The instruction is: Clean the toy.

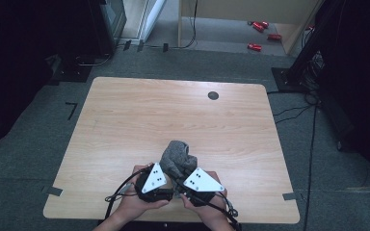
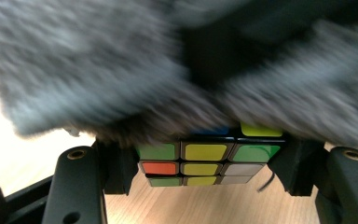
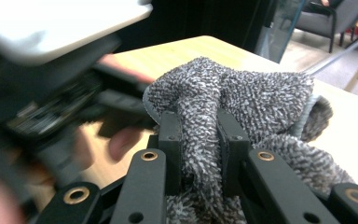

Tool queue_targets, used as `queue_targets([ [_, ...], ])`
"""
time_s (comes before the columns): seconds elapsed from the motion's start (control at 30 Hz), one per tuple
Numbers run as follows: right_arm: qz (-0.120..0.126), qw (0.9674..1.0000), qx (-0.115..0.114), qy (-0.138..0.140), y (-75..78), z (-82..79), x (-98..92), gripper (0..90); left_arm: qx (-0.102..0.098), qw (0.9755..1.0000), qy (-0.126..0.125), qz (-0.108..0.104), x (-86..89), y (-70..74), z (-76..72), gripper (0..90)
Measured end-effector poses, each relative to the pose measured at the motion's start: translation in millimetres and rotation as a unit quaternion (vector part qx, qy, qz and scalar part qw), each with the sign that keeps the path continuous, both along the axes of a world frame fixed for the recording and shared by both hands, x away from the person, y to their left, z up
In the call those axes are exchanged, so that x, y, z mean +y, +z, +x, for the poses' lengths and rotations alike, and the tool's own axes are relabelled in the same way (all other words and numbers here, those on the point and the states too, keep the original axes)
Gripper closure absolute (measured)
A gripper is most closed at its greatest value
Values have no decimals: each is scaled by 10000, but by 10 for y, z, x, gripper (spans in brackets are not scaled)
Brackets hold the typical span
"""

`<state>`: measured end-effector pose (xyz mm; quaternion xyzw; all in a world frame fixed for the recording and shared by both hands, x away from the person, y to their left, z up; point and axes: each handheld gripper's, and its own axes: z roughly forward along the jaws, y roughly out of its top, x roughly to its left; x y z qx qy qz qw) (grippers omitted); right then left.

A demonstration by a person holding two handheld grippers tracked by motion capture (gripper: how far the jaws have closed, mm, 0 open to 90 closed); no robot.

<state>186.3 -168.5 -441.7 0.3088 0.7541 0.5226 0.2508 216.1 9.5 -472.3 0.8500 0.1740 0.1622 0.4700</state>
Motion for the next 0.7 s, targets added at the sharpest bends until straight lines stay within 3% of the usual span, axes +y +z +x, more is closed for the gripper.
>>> queue_targets([
  [0.13, 165, 9992, 66, -357, 24, 52, -138, 767, 148, 9995, 230, -139, 109, 21, 92, 345],
  [0.2, 155, 9994, 35, -319, 23, 25, -120, 767, 237, 9990, 316, -204, 121, 26, 114, 346],
  [0.3, -123, 9998, -183, 26, -6, -47, 32, 765, -28, 9998, 214, 23, -2, 10, 11, 345],
  [0.37, -250, 9994, -232, 47, -14, -56, 85, 765, -189, 9997, 129, 131, -53, 1, -40, 345],
  [0.43, -42, 9999, -78, -72, 1, -8, 6, 766, -109, 9999, 124, 46, -12, 8, -3, 346],
  [0.53, 133, 9992, 37, -383, 15, 55, -135, 768, 91, 9991, 381, -136, 110, 15, 101, 345],
  [0.6, 150, 9994, 29, -305, 7, 29, -128, 768, 113, 9987, 450, -186, 137, 29, 115, 345],
  [0.7, 44, 9999, -147, 75, -3, -53, 21, 767, -111, 9995, 289, -102, 72, 34, 31, 345],
])
